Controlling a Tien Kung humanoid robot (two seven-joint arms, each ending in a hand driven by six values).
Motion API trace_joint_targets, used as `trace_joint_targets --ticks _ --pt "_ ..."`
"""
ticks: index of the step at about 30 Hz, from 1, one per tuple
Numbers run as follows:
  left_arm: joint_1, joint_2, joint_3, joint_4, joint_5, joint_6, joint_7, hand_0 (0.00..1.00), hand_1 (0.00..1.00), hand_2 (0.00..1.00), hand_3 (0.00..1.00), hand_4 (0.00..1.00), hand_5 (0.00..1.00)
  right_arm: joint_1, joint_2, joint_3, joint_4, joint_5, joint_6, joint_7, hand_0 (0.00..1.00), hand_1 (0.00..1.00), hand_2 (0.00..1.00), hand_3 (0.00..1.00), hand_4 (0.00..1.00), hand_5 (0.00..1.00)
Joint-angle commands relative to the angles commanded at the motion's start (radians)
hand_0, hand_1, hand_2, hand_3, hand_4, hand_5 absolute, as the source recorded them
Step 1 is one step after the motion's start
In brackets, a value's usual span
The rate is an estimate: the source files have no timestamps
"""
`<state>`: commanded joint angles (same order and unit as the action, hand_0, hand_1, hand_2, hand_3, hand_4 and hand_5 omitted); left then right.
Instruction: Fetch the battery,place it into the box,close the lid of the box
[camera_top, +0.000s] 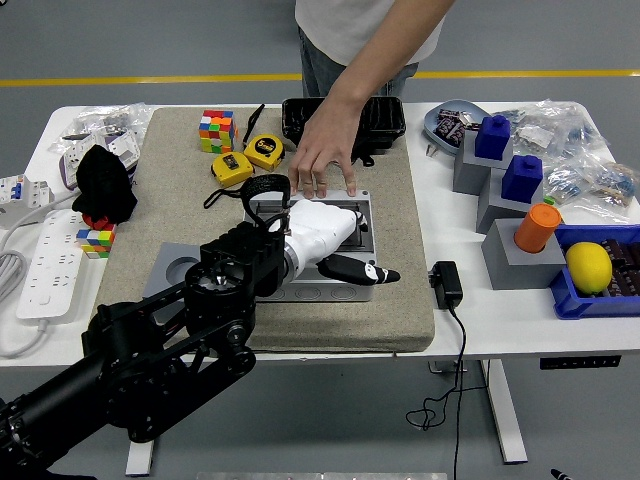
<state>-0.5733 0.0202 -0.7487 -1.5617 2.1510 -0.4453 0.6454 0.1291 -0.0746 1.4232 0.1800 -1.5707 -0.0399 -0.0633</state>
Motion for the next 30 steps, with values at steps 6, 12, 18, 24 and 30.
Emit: trace_joint_targets --ticks 6,12,18,24,30 --pt "-0.001 -0.002 -0.027 -0.009 0.082 0.056 0.000 0.612 0.759 0.774 0.825 0.998 0.998 0.001 0.000 0.004 0.000 -0.001 0.000 0.000 0.611 0.546 0.575 0.532 0.948 0.728" --pt "0.060 -0.020 -0.173 0.000 0.118 0.216 -0.110 0.602 0.742 0.743 0.789 0.998 0.998 0.000 0.003 0.004 0.000 0.003 -0.004 -0.001 0.611 0.547 0.575 0.533 0.948 0.729" --pt "0.145 -0.020 -0.350 0.010 -0.107 0.420 -0.370 0.737 0.795 0.750 0.756 0.998 0.968 -0.004 0.005 0.012 0.000 -0.007 -0.003 -0.003 0.612 0.547 0.574 0.533 0.948 0.729" --pt "0.222 -0.020 -0.458 0.000 -0.354 0.504 -0.617 0.776 0.854 0.818 0.814 0.998 0.998 -0.003 0.006 0.013 0.000 -0.003 -0.003 -0.002 0.612 0.546 0.574 0.536 0.948 0.729" --pt "0.303 -0.020 -0.599 -0.006 -0.607 0.430 -0.866 0.822 0.901 0.853 0.841 0.998 0.998 -0.004 0.008 0.012 0.000 0.000 -0.005 -0.004 0.611 0.546 0.575 0.536 0.948 0.729"
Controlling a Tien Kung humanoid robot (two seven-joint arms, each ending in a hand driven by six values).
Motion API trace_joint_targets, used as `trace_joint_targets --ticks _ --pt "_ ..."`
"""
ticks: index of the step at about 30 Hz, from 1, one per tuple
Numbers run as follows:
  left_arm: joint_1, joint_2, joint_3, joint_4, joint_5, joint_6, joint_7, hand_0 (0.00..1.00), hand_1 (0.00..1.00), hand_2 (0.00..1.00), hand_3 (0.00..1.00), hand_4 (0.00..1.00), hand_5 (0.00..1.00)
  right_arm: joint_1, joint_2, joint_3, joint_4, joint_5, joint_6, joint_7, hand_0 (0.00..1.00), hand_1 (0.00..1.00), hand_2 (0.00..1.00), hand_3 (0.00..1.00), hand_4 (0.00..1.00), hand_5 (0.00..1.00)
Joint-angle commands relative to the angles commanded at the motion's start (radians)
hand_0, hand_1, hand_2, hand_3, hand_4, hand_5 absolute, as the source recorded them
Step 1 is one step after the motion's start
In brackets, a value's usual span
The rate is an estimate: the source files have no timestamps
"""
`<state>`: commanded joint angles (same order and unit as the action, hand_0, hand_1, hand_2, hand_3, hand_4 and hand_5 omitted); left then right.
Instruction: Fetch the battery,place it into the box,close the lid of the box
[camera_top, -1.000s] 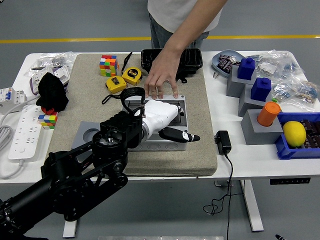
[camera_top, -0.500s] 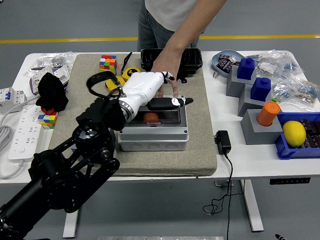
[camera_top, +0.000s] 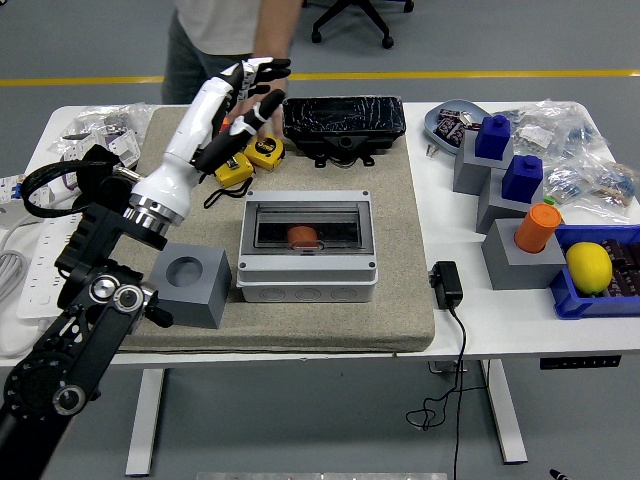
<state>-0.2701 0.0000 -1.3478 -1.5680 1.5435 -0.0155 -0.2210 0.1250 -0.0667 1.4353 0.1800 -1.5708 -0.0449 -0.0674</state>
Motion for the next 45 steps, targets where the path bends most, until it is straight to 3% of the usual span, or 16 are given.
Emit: trace_joint_targets --ticks 2,7,9,13,14,16,17,19,24,25,30,37,38,43,44,45 --pt "0.019 0.000 -0.037 0.007 -0.091 -0.029 -0.055 0.823 0.907 0.861 0.859 0.998 0.998 -0.002 0.000 0.003 0.000 -0.004 0.000 -0.001 0.611 0.546 0.575 0.535 0.948 0.728" --pt "0.068 0.000 -0.104 0.024 -0.299 -0.061 -0.060 0.823 0.907 0.861 0.859 0.998 0.998 -0.003 0.001 0.013 0.000 -0.015 -0.001 -0.004 0.611 0.546 0.575 0.535 0.948 0.728" --pt "0.089 0.000 -0.125 0.031 -0.377 -0.033 -0.054 0.784 0.870 0.841 0.842 0.998 0.998 -0.003 0.001 0.011 0.000 -0.017 0.000 -0.005 0.611 0.549 0.575 0.534 0.948 0.729" --pt "0.127 0.000 -0.174 0.018 -0.546 0.099 0.005 0.784 0.870 0.841 0.842 0.998 0.998 -0.001 0.001 -0.003 0.000 -0.013 0.001 -0.005 0.611 0.549 0.575 0.534 0.948 0.729" --pt "0.134 0.001 -0.183 0.014 -0.591 0.134 0.024 0.693 0.770 0.755 0.758 0.998 0.998 0.000 0.000 -0.007 0.000 -0.011 0.001 -0.005 0.611 0.544 0.575 0.535 0.948 0.728" --pt "0.149 0.008 -0.201 0.011 -0.641 0.198 0.081 0.693 0.770 0.755 0.758 0.998 0.998 0.001 -0.001 -0.012 0.000 -0.008 0.001 -0.005 0.611 0.544 0.575 0.535 0.948 0.728" --pt "0.153 0.011 -0.208 0.013 -0.595 0.214 0.117 0.693 0.770 0.755 0.758 0.998 0.998 0.002 -0.002 -0.013 0.000 -0.008 0.001 -0.005 0.611 0.544 0.575 0.535 0.948 0.728" --pt "0.158 0.019 -0.231 0.022 -0.517 0.191 0.191 0.693 0.770 0.755 0.758 0.998 0.998 0.002 -0.004 -0.011 0.000 -0.011 0.001 -0.006 0.611 0.544 0.575 0.535 0.948 0.728" --pt "0.167 0.028 -0.292 0.059 -0.303 0.015 0.390 0.677 0.745 0.730 0.742 0.998 0.998 0.004 -0.006 -0.009 0.000 -0.014 0.000 -0.006 0.611 0.545 0.575 0.535 0.948 0.728" --pt "0.177 0.025 -0.298 0.071 -0.264 -0.011 0.399 0.677 0.745 0.730 0.742 0.998 0.998 0.004 -0.006 -0.011 0.000 -0.011 0.000 -0.004 0.611 0.545 0.575 0.535 0.948 0.728" --pt "0.200 0.003 -0.319 0.085 -0.049 0.013 0.370 0.697 0.768 0.744 0.745 0.998 0.998 -0.005 -0.003 -0.002 0.000 -0.018 0.000 -0.004 0.611 0.544 0.574 0.535 0.948 0.728" --pt "0.215 0.000 -0.321 0.103 0.249 0.013 0.329 0.715 0.788 0.762 0.769 0.998 0.998 -0.010 0.002 -0.007 0.000 -0.015 -0.001 0.000 0.611 0.545 0.575 0.535 0.948 0.728" --pt "0.215 0.000 -0.320 0.107 0.270 0.015 0.319 0.772 0.824 0.792 0.800 0.998 0.998 -0.010 0.003 -0.012 0.000 -0.009 0.000 0.001 0.611 0.545 0.576 0.535 0.948 0.728" --pt "0.217 0.000 -0.285 0.118 0.133 0.032 0.248 0.772 0.824 0.792 0.800 0.998 0.998 -0.009 0.007 0.001 0.000 -0.013 0.001 0.003 0.611 0.545 0.576 0.535 0.948 0.728" --pt "0.217 0.000 -0.279 0.121 0.100 0.036 0.232 0.778 0.852 0.813 0.816 0.998 0.998 -0.009 0.008 0.009 0.000 -0.018 0.000 0.004 0.704 0.664 0.651 0.560 0.956 0.738" --pt "0.218 0.000 -0.274 0.123 0.058 0.038 0.221 0.778 0.852 0.813 0.816 0.998 0.998 -0.009 0.008 0.016 0.000 -0.021 0.000 0.005 0.704 0.664 0.651 0.560 0.956 0.738"
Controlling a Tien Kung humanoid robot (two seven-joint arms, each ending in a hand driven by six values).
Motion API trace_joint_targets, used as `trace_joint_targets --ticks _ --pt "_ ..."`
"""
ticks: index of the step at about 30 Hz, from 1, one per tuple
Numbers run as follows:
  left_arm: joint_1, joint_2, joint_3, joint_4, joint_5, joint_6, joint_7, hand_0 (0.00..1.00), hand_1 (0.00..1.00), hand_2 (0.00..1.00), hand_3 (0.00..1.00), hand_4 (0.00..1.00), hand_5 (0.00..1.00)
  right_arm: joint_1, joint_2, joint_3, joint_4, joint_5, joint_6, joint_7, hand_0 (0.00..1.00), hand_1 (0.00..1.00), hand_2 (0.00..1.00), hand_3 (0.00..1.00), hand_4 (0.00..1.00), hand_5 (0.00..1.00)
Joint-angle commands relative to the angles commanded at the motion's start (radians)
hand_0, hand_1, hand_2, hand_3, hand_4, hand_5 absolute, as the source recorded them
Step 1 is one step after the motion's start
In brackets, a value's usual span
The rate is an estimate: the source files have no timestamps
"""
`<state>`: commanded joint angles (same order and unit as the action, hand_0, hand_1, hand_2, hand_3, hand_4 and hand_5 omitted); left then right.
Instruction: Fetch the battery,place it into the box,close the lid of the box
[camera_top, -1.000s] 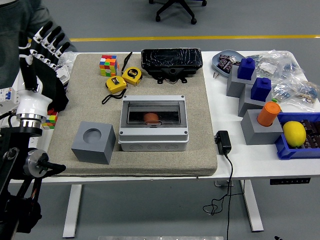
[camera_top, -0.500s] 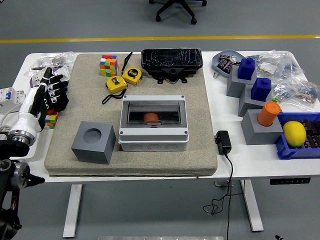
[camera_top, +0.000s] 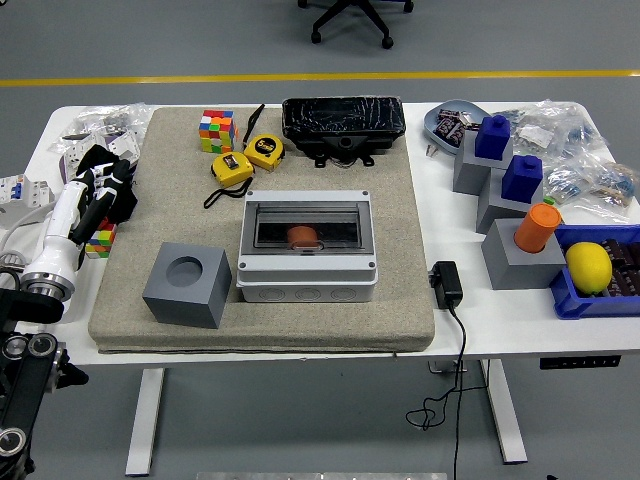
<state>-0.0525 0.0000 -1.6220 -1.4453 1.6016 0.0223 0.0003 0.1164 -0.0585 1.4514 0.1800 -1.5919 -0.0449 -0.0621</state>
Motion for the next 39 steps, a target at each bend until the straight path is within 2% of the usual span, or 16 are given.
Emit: trace_joint_targets --ticks 4,5,10,11,13,16,17,19,28,29,39 --pt "0.007 0.000 0.025 0.012 -0.156 -0.009 -0.050 0.778 0.852 0.813 0.816 0.998 0.998 0.003 0.001 0.040 0.000 -0.018 0.016 0.019 0.704 0.664 0.651 0.560 0.956 0.738" --pt "0.008 0.000 0.027 0.013 -0.189 -0.011 -0.053 0.853 0.919 0.875 0.883 0.998 0.998 0.003 0.001 0.044 0.000 -0.020 0.017 0.021 0.846 0.815 0.784 0.807 0.998 0.998" --pt "0.011 0.000 0.055 0.019 -0.340 -0.018 -0.088 0.853 0.919 0.875 0.883 0.998 0.998 0.003 0.003 0.081 0.000 -0.012 0.017 0.055 0.846 0.815 0.784 0.807 0.998 0.998" --pt "0.010 0.000 0.063 0.021 -0.368 -0.021 -0.094 0.886 0.936 0.898 0.901 0.998 0.998 0.003 0.003 0.085 0.000 -0.015 0.016 0.057 0.876 0.846 0.815 0.847 0.998 0.998" --pt "0.008 0.000 0.074 0.027 -0.414 -0.028 -0.104 0.886 0.936 0.898 0.901 0.998 0.998 0.004 0.003 0.081 0.000 -0.012 0.018 0.057 0.876 0.846 0.815 0.847 0.998 0.998" --pt "0.013 0.000 0.063 0.032 -0.410 -0.020 -0.101 0.886 0.936 0.898 0.901 0.998 0.998 0.011 0.004 0.025 0.000 0.001 0.028 0.031 0.876 0.846 0.815 0.847 0.998 0.998" --pt "0.013 0.000 0.059 0.035 -0.409 -0.016 -0.101 0.830 0.878 0.846 0.845 0.998 0.998 0.013 0.004 0.007 0.000 0.010 0.032 0.026 0.836 0.792 0.786 0.811 0.998 0.998" --pt "0.013 0.000 0.055 0.036 -0.405 -0.008 -0.101 0.830 0.878 0.846 0.845 0.998 0.998 0.017 0.003 -0.020 0.000 0.020 0.032 0.023 0.836 0.792 0.786 0.811 0.998 0.998" --pt "0.016 0.000 0.066 0.029 -0.417 0.015 -0.110 0.805 0.861 0.819 0.820 0.998 0.998 0.022 0.000 -0.069 0.000 0.030 0.031 0.007 0.809 0.773 0.758 0.788 0.998 0.998" --pt "0.016 0.000 0.067 0.029 -0.420 0.020 -0.111 0.782 0.824 0.794 0.793 0.998 0.998 0.023 -0.001 -0.073 0.000 0.029 0.031 0.005 0.801 0.762 0.747 0.771 0.998 0.998" --pt "0.011 0.000 0.054 0.031 -0.427 0.047 -0.116 0.775 0.805 0.780 0.786 0.998 0.998 0.030 -0.003 -0.097 0.000 0.022 0.034 0.001 0.800 0.760 0.741 0.769 0.998 0.998"
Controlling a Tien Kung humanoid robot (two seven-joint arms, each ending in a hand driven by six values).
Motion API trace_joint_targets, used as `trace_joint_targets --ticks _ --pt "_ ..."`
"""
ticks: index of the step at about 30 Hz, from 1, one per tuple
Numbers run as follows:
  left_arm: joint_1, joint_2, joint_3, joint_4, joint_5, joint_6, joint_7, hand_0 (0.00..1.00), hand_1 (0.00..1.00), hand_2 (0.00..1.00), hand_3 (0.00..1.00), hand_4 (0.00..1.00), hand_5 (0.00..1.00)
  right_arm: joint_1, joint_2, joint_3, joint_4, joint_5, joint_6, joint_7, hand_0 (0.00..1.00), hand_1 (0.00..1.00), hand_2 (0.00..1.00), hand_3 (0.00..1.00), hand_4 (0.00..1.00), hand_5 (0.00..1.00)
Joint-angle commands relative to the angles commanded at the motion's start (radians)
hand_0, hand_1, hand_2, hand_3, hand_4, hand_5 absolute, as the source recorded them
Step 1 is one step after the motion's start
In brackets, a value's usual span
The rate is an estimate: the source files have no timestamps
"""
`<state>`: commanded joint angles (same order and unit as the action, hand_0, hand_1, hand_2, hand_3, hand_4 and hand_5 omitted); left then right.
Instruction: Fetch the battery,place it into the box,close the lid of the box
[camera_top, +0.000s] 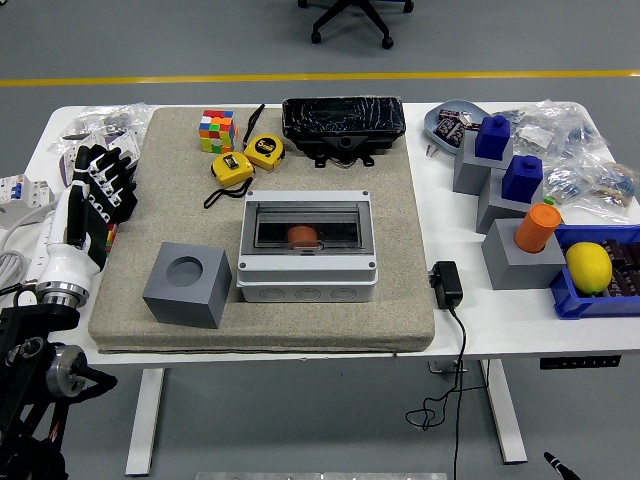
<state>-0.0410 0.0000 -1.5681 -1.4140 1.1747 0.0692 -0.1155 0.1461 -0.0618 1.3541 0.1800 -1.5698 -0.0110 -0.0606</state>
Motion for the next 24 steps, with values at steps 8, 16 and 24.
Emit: trace_joint_targets --ticks 8,16,24 --pt "0.002 0.000 -0.005 0.002 -0.002 0.023 -0.013 0.736 0.761 0.720 0.738 0.998 0.998 -0.006 0.002 -0.009 0.000 0.002 0.001 0.000 0.801 0.752 0.738 0.765 0.998 0.998" --pt "0.003 0.000 0.001 0.003 -0.006 0.045 -0.023 0.486 0.632 0.628 0.669 0.998 0.998 -0.007 0.002 -0.001 0.000 0.011 -0.004 0.002 0.791 0.733 0.728 0.763 0.998 0.998" --pt "0.004 0.000 -0.006 0.003 -0.005 0.056 -0.038 0.476 0.615 0.589 0.770 0.998 0.998 -0.008 0.003 -0.004 0.000 0.016 -0.004 0.004 0.786 0.722 0.724 0.761 0.998 0.998"
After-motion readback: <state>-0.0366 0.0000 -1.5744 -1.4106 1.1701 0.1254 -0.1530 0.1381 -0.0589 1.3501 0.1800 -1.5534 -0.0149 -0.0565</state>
